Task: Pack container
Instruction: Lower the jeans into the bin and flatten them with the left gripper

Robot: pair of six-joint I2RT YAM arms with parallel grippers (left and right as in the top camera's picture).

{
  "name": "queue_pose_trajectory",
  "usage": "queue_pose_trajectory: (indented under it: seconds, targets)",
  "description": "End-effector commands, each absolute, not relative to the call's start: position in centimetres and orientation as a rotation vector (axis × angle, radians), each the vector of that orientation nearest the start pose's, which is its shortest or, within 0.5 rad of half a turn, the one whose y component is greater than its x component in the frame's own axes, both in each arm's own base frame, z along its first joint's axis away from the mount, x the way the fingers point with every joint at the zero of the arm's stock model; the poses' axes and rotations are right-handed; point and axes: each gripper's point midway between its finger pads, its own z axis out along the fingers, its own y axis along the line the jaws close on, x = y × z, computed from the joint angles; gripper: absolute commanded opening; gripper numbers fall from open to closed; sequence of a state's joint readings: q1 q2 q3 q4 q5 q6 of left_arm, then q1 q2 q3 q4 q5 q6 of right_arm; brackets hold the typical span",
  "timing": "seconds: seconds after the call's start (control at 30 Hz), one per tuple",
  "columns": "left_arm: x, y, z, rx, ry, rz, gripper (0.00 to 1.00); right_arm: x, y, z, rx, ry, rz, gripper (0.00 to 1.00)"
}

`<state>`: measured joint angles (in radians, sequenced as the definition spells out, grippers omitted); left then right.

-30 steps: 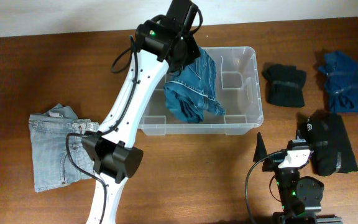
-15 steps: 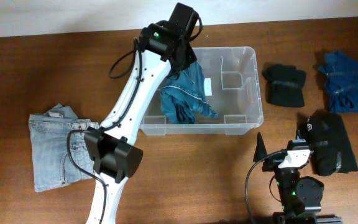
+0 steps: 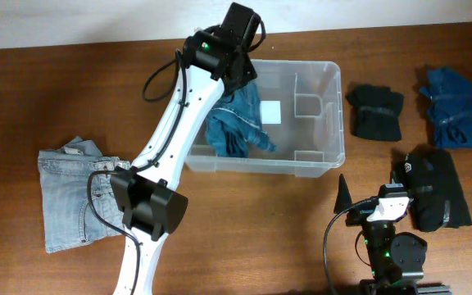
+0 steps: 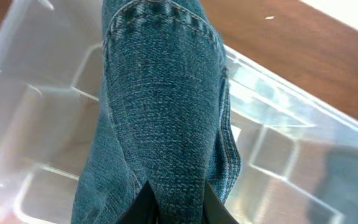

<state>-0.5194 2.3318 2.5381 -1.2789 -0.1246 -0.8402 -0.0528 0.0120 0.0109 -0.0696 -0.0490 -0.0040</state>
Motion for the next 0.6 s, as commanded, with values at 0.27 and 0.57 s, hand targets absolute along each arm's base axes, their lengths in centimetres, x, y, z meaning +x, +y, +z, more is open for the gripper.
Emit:
queue_pose_trajectory:
  seconds: [0.27,0.57]
  targets:
    - [47.8,-29.0,24.5,-0.344,2.589,-0.653,0.01,24.6,-0.7,15.7,0.006,1.644,-0.013,0.98]
    - [47.7,-28.9,21.5,-0.36,2.649,-0.611,0.01,24.6,-0.7,15.7,0.006,1.644,-0.013,0.98]
